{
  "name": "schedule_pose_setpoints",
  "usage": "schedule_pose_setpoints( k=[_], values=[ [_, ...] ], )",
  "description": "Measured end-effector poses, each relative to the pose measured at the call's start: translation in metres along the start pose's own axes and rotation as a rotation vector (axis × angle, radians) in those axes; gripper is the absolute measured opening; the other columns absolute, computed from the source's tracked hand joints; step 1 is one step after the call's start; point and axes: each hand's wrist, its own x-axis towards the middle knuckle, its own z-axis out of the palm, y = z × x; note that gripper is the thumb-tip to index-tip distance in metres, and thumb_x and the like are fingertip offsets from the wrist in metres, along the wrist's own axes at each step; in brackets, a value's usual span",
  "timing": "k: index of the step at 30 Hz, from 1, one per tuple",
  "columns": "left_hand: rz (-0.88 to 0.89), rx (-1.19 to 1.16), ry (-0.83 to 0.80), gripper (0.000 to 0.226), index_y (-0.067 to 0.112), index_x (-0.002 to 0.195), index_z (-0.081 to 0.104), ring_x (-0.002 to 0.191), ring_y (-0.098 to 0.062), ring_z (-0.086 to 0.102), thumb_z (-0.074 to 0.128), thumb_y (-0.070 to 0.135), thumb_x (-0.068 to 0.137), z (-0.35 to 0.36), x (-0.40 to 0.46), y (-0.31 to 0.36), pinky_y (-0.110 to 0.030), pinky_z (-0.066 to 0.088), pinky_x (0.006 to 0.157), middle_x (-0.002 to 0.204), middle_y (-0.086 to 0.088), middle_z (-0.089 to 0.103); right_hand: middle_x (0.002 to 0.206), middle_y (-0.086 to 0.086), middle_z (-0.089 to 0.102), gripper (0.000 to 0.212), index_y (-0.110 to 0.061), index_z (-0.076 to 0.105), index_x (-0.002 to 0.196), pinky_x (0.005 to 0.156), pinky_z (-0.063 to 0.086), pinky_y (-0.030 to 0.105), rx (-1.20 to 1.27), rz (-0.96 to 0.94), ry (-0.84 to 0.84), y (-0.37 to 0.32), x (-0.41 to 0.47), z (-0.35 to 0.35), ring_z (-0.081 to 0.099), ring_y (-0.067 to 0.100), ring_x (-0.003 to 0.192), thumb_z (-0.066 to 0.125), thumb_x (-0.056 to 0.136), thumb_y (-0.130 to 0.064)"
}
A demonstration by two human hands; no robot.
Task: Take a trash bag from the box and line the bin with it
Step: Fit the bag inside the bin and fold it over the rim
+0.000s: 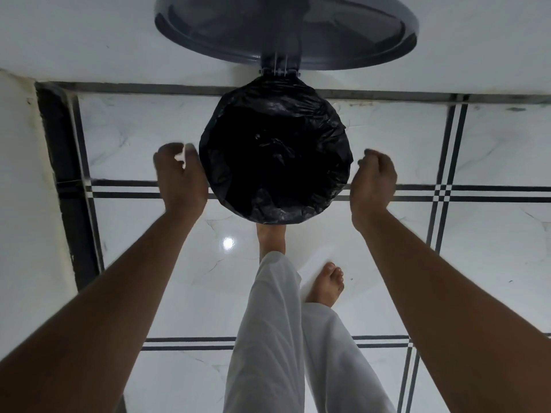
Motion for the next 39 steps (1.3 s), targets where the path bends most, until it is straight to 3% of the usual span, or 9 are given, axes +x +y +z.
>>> schedule_pose_setpoints(
  k=[3,7,12,16,21,25,30,33,39],
  values=[
    [0.029,-0.109,-0.197,0.04,0.024,0.129,0.065,0.116,-0.014,0.064,0.046,0.052,0.109,0.013,-0.002,0.019,-0.031,0.049,0.1,0.126,0.006,0.068,0.124,-0.01,0.073,0.04,-0.027,0.07,0.14,0.105,0.048,0.036,-0.057,-0.142,-0.184,-0.016,-0.008,0.016,0.065,0.017,0.121,0.046,0.113,-0.044],
    [-0.183,-0.096,-0.223,0.06,0.008,0.094,0.065,0.098,-0.029,0.063,0.035,0.057,0.11,0.018,0.011,0.026,-0.039,0.051,0.093,0.094,-0.006,0.068,0.1,-0.012,0.067,0.049,-0.017,0.072,0.129,0.099,0.048,0.037,-0.191,-0.123,-0.265,-0.014,0.001,0.029,0.065,0.025,0.114,0.035,0.117,-0.047],
    [-0.04,0.109,-0.078,0.054,0.011,0.11,0.071,0.112,-0.028,0.066,0.037,0.053,0.108,0.019,0.027,0.034,-0.04,0.05,0.099,0.116,-0.007,0.07,0.133,0.001,0.073,0.052,-0.015,0.065,0.145,0.11,0.05,0.041,-0.284,-0.241,-0.132,-0.018,0.01,0.03,0.065,0.028,0.132,0.04,0.113,-0.047],
    [0.066,-0.008,-0.345,0.055,0.02,0.137,0.067,0.124,-0.022,0.064,0.034,0.057,0.112,0.024,0.029,0.052,-0.036,0.047,0.105,0.132,-0.001,0.071,0.143,-0.007,0.07,0.044,-0.023,0.059,0.154,0.104,0.046,0.026,-0.317,-0.58,-0.305,-0.027,0.003,0.036,0.062,0.013,0.128,0.04,0.117,-0.041],
    [0.056,0.059,-0.292,0.056,0.019,0.119,0.073,0.119,-0.025,0.068,0.037,0.06,0.11,0.027,0.042,0.067,-0.04,0.051,0.107,0.118,0.0,0.075,0.134,0.004,0.074,0.055,-0.017,0.062,0.145,0.105,0.05,0.044,-0.399,-0.507,-0.249,-0.039,0.014,0.049,0.066,0.03,0.126,0.035,0.112,-0.052],
    [0.109,0.007,-0.435,0.04,0.032,0.1,0.075,0.114,-0.023,0.071,0.046,0.059,0.107,0.031,0.047,0.081,-0.04,0.051,0.104,0.102,0.012,0.074,0.134,0.003,0.074,0.046,-0.018,0.061,0.147,0.094,0.046,0.034,-0.437,-0.621,-0.341,-0.046,0.02,0.055,0.062,0.017,0.111,0.038,0.117,-0.045],
    [0.118,0.07,-0.407,0.049,0.024,0.114,0.078,0.113,-0.021,0.07,0.046,0.06,0.108,0.036,0.055,0.097,-0.037,0.052,0.104,0.116,0.002,0.078,0.135,0.007,0.075,0.058,-0.017,0.065,0.142,0.1,0.052,0.042,-0.451,-0.553,-0.282,-0.052,0.03,0.062,0.068,0.031,0.126,0.034,0.11,-0.055],
    [0.161,0.026,-0.42,0.05,0.021,0.103,0.078,0.109,-0.027,0.073,0.05,0.062,0.101,0.041,0.054,0.101,-0.049,0.053,0.108,0.107,-0.002,0.08,0.124,0.007,0.077,0.047,-0.017,0.066,0.135,0.093,0.052,0.042,-0.446,-0.645,-0.276,-0.052,0.026,0.066,0.069,0.032,0.115,0.038,0.113,-0.047],
    [0.206,0.197,-0.432,0.05,0.015,0.108,0.075,0.116,-0.031,0.068,0.039,0.051,0.112,0.053,0.054,0.111,-0.039,0.048,0.1,0.121,-0.011,0.077,0.108,0.004,0.073,0.044,-0.015,0.066,0.122,0.083,0.045,0.039,-0.491,-0.586,-0.318,-0.059,0.031,0.076,0.066,0.031,0.101,0.034,0.116,-0.045]
  ],
)
